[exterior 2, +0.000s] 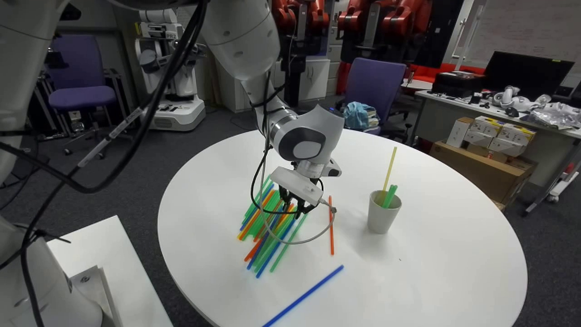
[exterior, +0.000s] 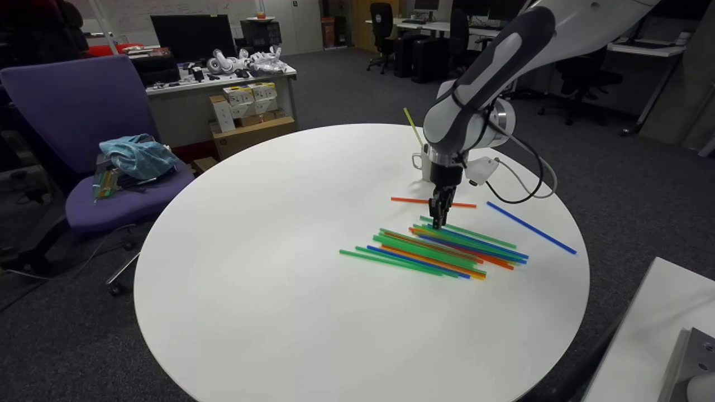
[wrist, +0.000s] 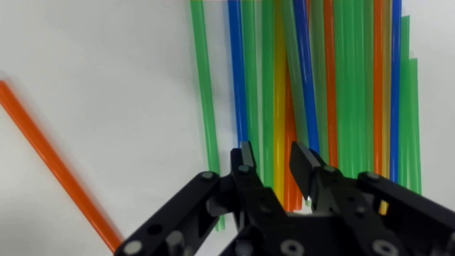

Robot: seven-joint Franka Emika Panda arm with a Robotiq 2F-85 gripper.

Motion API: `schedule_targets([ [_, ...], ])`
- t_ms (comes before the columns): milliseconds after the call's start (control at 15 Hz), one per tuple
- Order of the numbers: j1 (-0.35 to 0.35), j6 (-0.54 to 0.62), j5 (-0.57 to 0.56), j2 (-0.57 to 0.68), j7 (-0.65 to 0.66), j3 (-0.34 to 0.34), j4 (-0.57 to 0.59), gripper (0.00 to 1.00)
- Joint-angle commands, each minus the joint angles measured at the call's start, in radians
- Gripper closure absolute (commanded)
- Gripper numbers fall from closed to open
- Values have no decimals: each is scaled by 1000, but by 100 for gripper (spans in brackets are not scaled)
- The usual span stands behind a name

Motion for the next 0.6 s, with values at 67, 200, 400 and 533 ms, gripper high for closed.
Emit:
schedule_targets([
  [67, -13, -6, 27, -13, 19, 2, 15, 25],
  [200, -18, 15, 49, -27, 34, 5, 19, 10],
  [400, -20, 43, 102, -45, 76, 6, 47, 0],
  [533, -17, 86, 156, -56, 132, 8, 61, 0],
])
